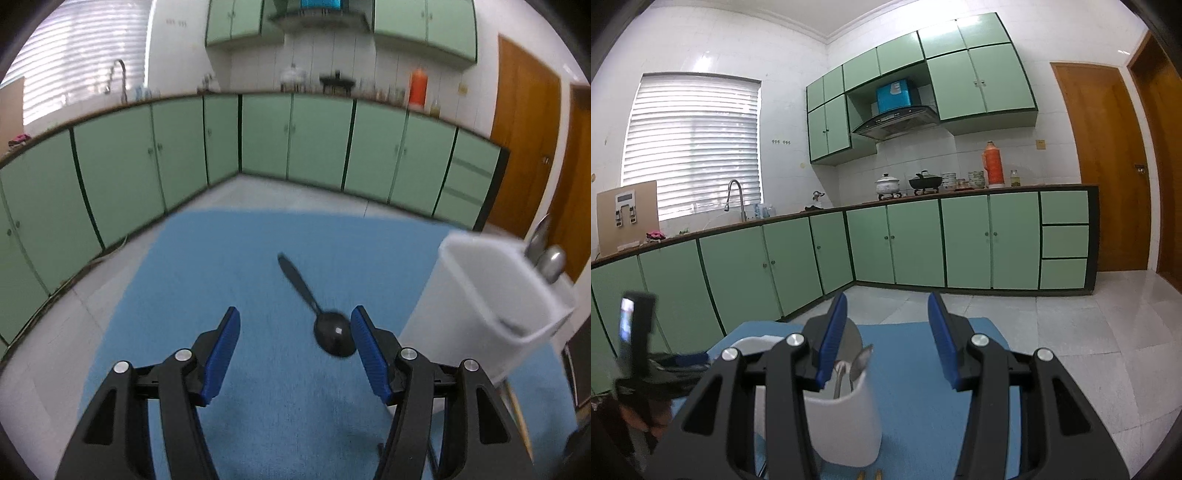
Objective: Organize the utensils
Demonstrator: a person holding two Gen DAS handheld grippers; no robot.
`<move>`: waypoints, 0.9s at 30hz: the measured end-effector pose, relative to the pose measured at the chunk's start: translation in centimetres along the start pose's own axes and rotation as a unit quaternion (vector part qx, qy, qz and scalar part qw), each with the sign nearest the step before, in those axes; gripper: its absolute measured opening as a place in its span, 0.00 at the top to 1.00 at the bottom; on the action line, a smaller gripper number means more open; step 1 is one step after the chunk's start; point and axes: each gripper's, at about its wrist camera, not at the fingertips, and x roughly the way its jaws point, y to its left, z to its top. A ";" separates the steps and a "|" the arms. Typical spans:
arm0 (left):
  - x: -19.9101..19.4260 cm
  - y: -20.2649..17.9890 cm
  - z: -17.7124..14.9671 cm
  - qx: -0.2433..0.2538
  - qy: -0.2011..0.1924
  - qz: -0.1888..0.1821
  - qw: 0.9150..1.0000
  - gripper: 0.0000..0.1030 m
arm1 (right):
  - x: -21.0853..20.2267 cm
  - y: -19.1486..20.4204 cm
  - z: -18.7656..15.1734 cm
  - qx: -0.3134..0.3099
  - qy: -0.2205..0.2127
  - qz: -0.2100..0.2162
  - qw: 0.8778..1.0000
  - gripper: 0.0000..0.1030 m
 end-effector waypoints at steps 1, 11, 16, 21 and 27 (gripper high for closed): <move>0.6 0.0 -0.2 0.000 0.010 0.001 1.000 0.44 | -0.2 -0.1 -0.1 0.002 0.000 0.000 1.000 0.56; 4.2 1.5 0.5 -0.054 0.070 -0.063 0.994 0.46 | -0.2 -0.5 -0.7 0.002 0.004 0.001 1.000 0.56; 4.8 2.5 1.7 -0.060 0.067 -0.055 0.994 0.46 | 0.2 -0.1 -0.5 -0.003 0.006 0.001 1.000 0.56; 6.2 2.0 3.8 -0.065 0.076 -0.024 0.995 0.49 | 0.2 0.2 -0.7 -0.010 0.002 -0.001 1.000 0.56; 9.4 1.1 4.2 -0.053 0.123 -0.011 0.991 0.66 | 0.5 0.2 -1.1 -0.017 0.007 -0.001 1.000 0.56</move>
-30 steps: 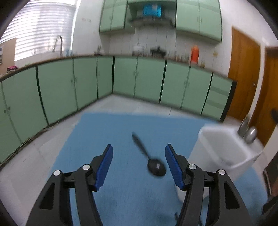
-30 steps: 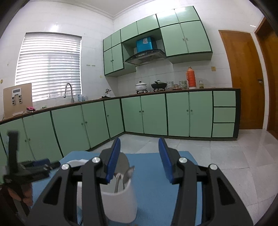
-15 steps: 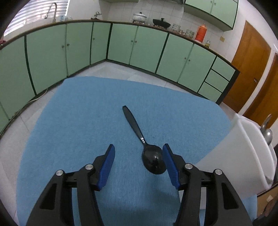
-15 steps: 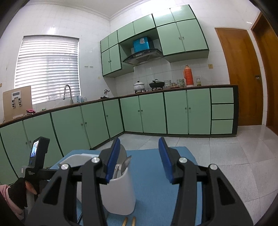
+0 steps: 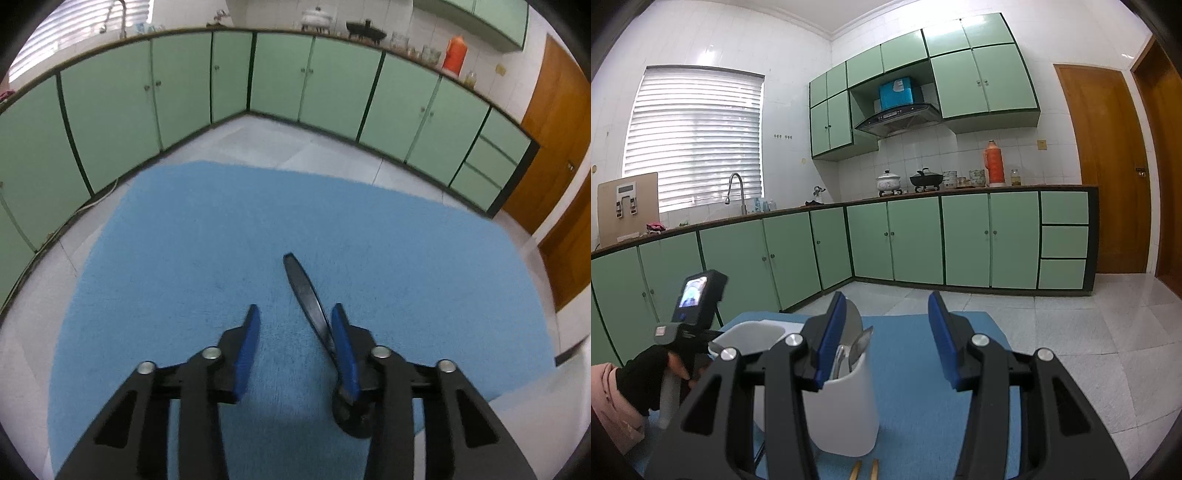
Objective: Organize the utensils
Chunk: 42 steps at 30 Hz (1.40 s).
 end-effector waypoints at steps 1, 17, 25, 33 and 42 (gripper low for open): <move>0.3 0.0 0.0 0.000 0.006 -0.003 1.000 0.68 | 0.0 0.0 0.0 0.000 0.000 0.000 1.000 0.56; -0.5 0.5 -1.0 0.032 0.020 -0.010 0.999 0.99 | 0.0 -0.4 -0.1 0.000 0.002 0.002 1.000 0.56; -4.9 1.9 -3.6 0.039 0.000 -0.023 0.999 0.99 | -0.3 -0.2 -0.1 -0.004 0.001 0.005 1.000 0.56; -8.6 2.6 -9.6 0.025 0.007 -0.023 0.999 0.99 | -1.6 0.2 -0.3 -0.004 -0.001 0.011 1.000 0.56; -10.6 3.7 -13.6 0.011 0.018 -0.026 0.999 0.97 | -3.5 0.6 -0.6 -0.001 0.005 0.018 1.000 0.55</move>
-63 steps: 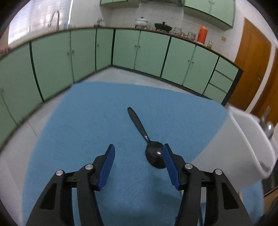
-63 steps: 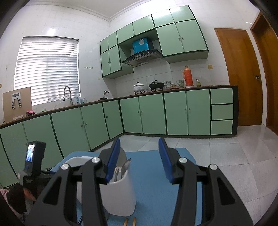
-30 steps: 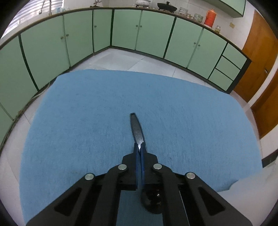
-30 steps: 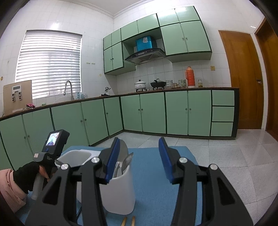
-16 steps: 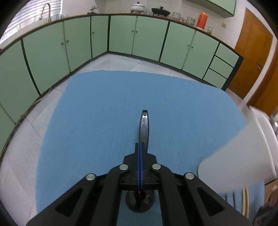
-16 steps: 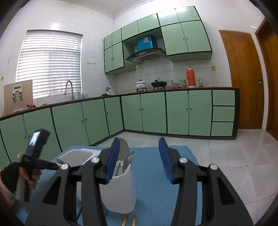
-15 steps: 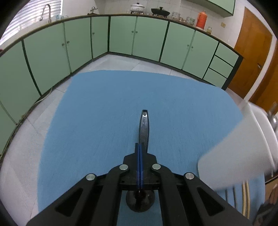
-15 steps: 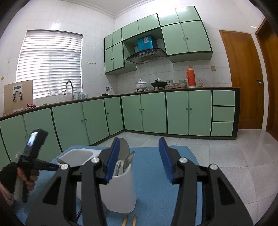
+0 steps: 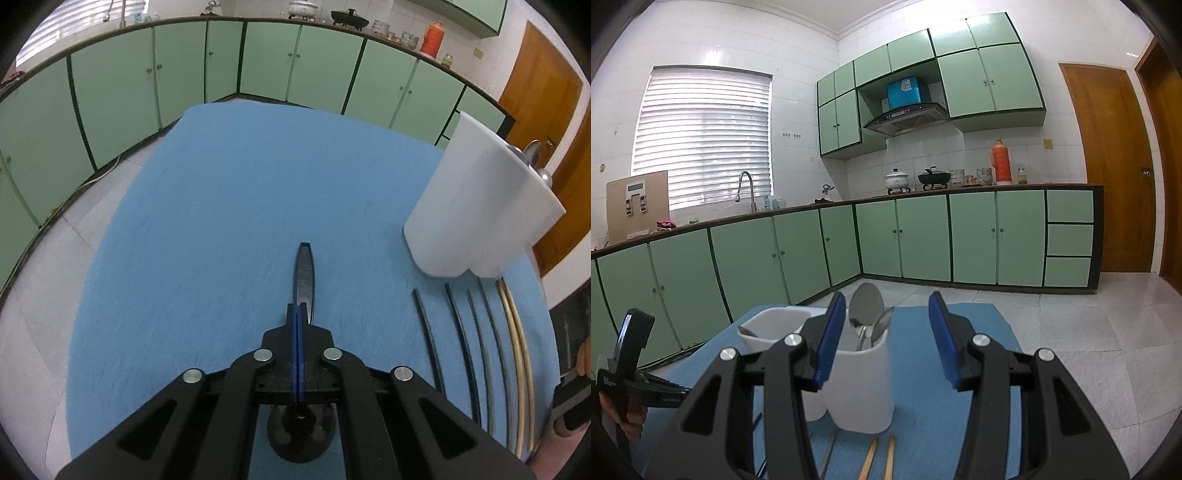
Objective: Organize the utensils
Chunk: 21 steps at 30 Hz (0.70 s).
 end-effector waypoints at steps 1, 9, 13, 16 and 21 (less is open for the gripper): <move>-0.3 0.1 -0.2 -0.004 -0.002 0.001 1.000 0.86 | -0.2 0.1 0.0 0.000 0.000 0.001 1.000 0.55; -2.6 0.3 -3.9 -0.005 -0.022 0.017 1.000 0.54 | -1.8 0.2 -0.5 0.006 0.006 0.002 1.000 0.55; -3.0 -0.5 -5.0 0.009 -0.035 0.038 0.999 0.42 | -2.4 0.2 -0.8 0.008 0.008 0.001 1.000 0.54; -2.9 -0.6 -4.9 0.008 -0.039 0.042 0.998 0.40 | -2.7 0.2 -0.7 0.010 0.009 0.000 1.000 0.54; -2.4 -0.8 -4.7 0.012 -0.042 0.045 0.998 0.48 | -2.8 0.0 -0.4 0.008 0.007 -0.001 1.000 0.54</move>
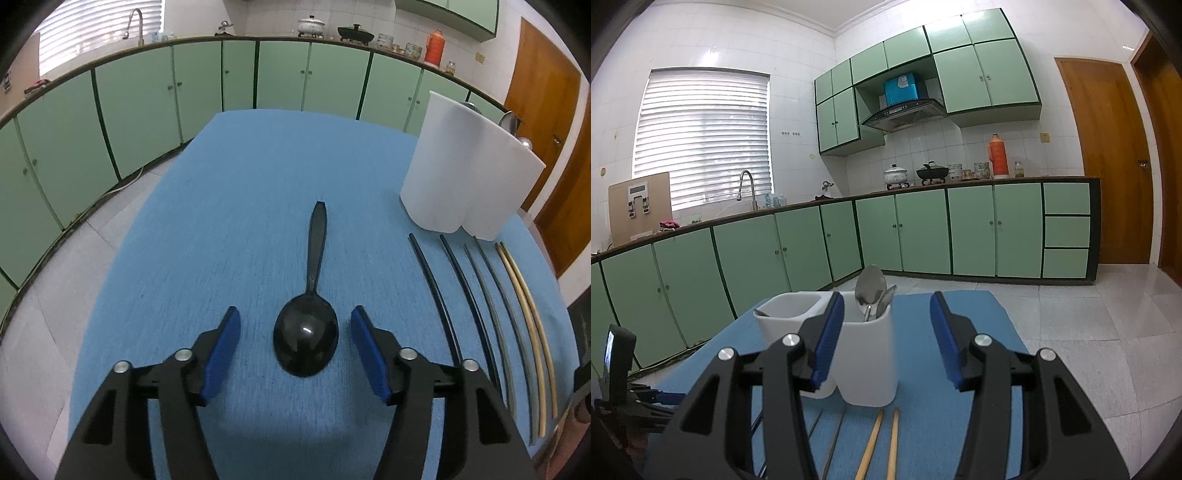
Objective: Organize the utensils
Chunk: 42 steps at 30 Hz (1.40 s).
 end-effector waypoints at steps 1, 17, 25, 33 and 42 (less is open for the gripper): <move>0.0 -0.1 0.0 0.000 -0.001 0.004 1.000 0.57 | -0.1 0.0 -0.1 0.001 0.000 -0.001 1.000 0.54; -2.9 1.0 0.0 -0.024 -0.023 -0.033 0.999 0.66 | 0.2 -0.3 -0.4 0.001 0.009 -0.001 1.000 0.54; -6.8 0.3 2.4 0.029 -0.078 -0.015 0.996 0.66 | 0.3 -1.0 -0.3 0.008 0.012 -0.003 1.000 0.54; -8.6 -0.5 4.6 0.001 -0.100 -0.043 0.994 0.66 | 0.3 -0.3 0.0 0.003 0.016 -0.004 1.000 0.54; -8.5 -2.6 7.4 0.028 -0.124 -0.086 0.988 0.66 | 0.0 -0.1 0.4 -0.004 0.013 -0.001 1.000 0.54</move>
